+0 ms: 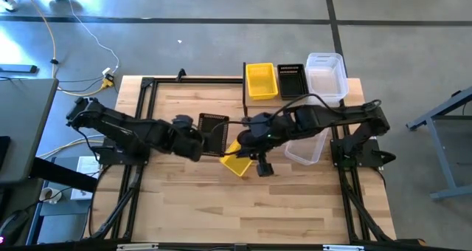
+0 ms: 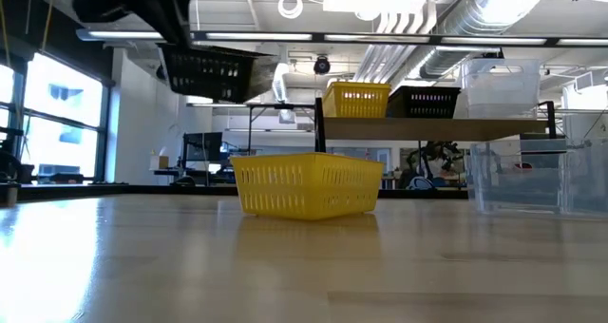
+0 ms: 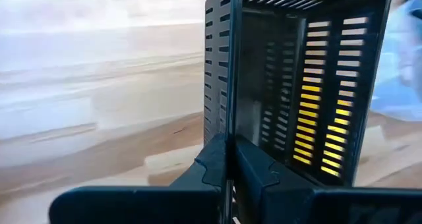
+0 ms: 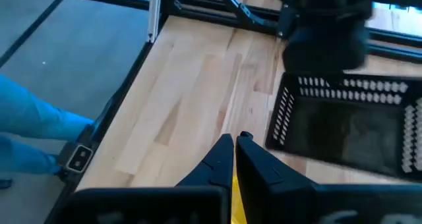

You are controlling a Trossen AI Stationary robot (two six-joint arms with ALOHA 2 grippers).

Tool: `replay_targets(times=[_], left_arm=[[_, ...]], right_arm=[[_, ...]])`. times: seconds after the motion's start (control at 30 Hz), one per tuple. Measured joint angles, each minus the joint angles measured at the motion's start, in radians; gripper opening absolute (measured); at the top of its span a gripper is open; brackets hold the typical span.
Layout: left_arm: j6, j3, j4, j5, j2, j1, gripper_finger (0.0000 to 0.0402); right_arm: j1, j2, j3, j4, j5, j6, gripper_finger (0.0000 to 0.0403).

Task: Stack baskets on shelf by color
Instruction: Stack the black bin on top of the other stacked black bins on the shelf

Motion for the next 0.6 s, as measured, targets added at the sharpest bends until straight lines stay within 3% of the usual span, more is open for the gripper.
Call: replay_targets(times=[0.2, 0.6], left_arm=[[0.116, 0.0, 0.114, 0.014, 0.0, 0.069, 0.0001], [0.165, 0.0, 0.227, 0.038, 0.0, 0.114, 0.0001]], right_arm=[[-0.009, 0.05, 0.0, 0.006, 0.001, -0.013, 0.0011], [-0.008, 0.151, 0.0, 0.044, 0.057, -0.123, 0.0017]])
